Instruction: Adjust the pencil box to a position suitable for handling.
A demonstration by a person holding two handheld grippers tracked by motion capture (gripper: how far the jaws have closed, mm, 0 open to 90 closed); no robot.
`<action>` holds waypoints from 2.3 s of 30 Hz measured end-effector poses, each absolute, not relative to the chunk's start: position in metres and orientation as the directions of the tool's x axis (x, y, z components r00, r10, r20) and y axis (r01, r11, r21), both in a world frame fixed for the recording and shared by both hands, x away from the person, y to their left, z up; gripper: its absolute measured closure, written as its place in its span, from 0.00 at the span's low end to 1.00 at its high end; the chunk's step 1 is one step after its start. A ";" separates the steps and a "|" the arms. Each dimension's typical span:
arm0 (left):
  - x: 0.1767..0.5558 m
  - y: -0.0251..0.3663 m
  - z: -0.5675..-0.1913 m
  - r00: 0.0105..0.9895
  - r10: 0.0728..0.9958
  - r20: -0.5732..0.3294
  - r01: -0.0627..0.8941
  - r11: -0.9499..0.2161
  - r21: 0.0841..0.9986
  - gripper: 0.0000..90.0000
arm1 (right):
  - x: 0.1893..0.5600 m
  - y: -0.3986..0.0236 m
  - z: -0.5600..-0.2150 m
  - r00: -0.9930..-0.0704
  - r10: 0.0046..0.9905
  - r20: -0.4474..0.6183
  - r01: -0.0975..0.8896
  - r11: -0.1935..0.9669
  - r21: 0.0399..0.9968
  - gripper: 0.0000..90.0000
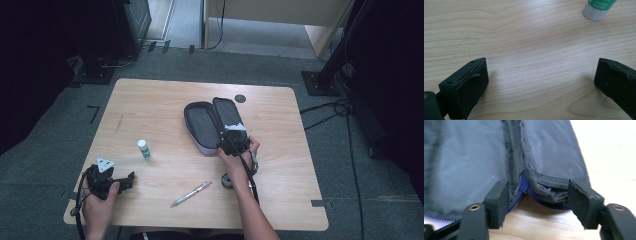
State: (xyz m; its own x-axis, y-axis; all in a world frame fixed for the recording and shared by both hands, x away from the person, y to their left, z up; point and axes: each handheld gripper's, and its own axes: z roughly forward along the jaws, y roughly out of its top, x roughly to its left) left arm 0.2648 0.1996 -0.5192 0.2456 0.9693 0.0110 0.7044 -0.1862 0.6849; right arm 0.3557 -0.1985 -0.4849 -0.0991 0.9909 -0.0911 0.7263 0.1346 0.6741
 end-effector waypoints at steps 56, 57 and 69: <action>0.265 0.200 -0.519 0.245 0.969 0.010 0.704 -0.185 0.685 0.00 | 0.332 -0.224 -0.484 0.008 0.984 0.177 0.761 -0.121 0.637 0.42; 0.265 0.200 -0.519 0.245 0.969 0.010 0.704 -0.185 0.686 0.00 | 0.332 -0.223 -0.484 0.011 0.983 0.186 0.766 -0.128 0.630 0.42; 0.265 0.200 -0.519 0.251 0.968 0.012 0.703 -0.191 0.685 0.00 | 0.343 -0.231 -0.495 0.028 0.991 0.134 0.777 -0.106 0.621 0.75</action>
